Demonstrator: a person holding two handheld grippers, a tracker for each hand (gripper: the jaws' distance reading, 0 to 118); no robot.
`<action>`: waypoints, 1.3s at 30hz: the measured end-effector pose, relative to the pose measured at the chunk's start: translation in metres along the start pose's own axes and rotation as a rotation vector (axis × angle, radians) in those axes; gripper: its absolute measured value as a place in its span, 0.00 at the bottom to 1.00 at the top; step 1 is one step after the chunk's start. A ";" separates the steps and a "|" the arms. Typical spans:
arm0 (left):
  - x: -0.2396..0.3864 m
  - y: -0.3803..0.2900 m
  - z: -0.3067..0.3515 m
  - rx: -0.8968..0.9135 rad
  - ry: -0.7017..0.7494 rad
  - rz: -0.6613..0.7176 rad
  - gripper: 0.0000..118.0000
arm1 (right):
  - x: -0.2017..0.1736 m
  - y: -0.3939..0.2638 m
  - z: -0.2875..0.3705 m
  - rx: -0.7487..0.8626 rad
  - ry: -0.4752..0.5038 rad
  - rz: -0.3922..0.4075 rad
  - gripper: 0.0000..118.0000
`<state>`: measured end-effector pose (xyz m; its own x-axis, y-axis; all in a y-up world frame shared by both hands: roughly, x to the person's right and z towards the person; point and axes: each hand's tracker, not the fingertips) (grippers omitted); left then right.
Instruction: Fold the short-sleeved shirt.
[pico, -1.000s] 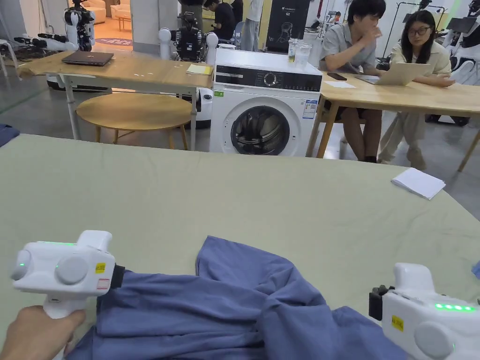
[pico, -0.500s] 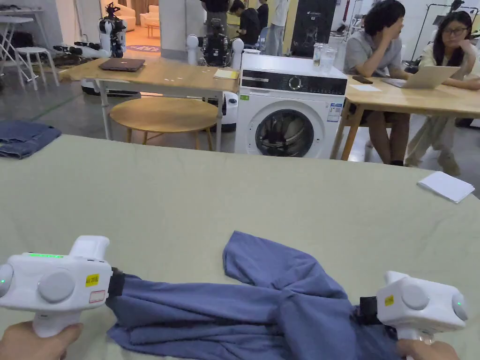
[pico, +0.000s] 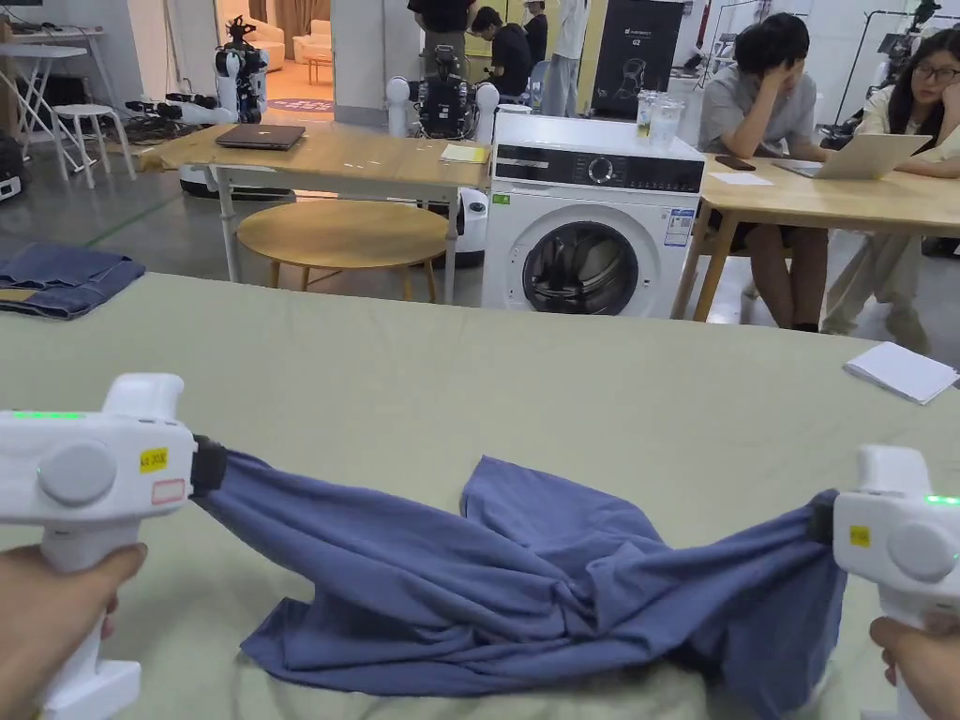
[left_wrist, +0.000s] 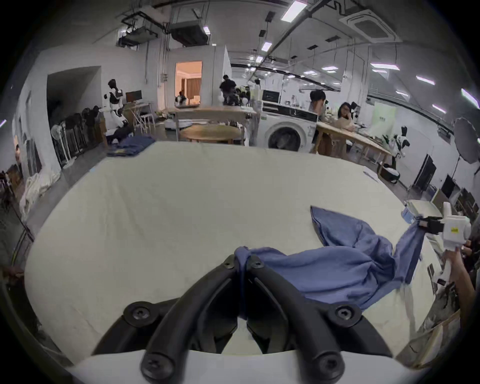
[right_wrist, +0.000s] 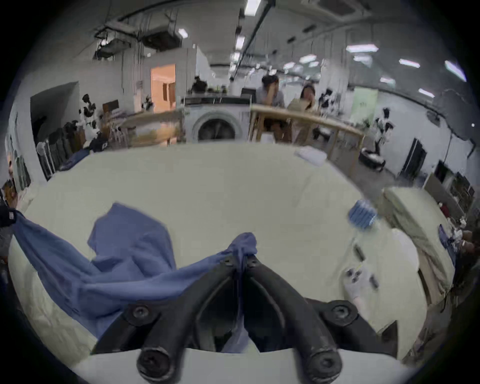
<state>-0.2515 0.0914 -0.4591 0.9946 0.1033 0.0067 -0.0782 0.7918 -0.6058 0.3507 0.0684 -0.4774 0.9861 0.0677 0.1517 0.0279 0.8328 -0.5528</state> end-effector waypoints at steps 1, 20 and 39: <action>-0.003 0.006 0.008 0.011 0.009 -0.004 0.00 | 0.005 0.010 0.011 0.034 0.006 -0.013 0.00; -0.068 0.182 0.073 0.195 0.205 0.003 0.00 | -0.015 0.214 0.055 0.370 -0.092 0.055 0.00; -0.076 0.268 0.039 0.300 0.265 0.005 0.00 | -0.049 0.294 0.018 0.485 -0.124 0.021 0.00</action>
<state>-0.3503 0.3190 -0.5909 0.9741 -0.0204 -0.2251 -0.0603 0.9362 -0.3462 0.3073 0.3197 -0.6331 0.9579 0.1272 0.2576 -0.0998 0.9881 -0.1167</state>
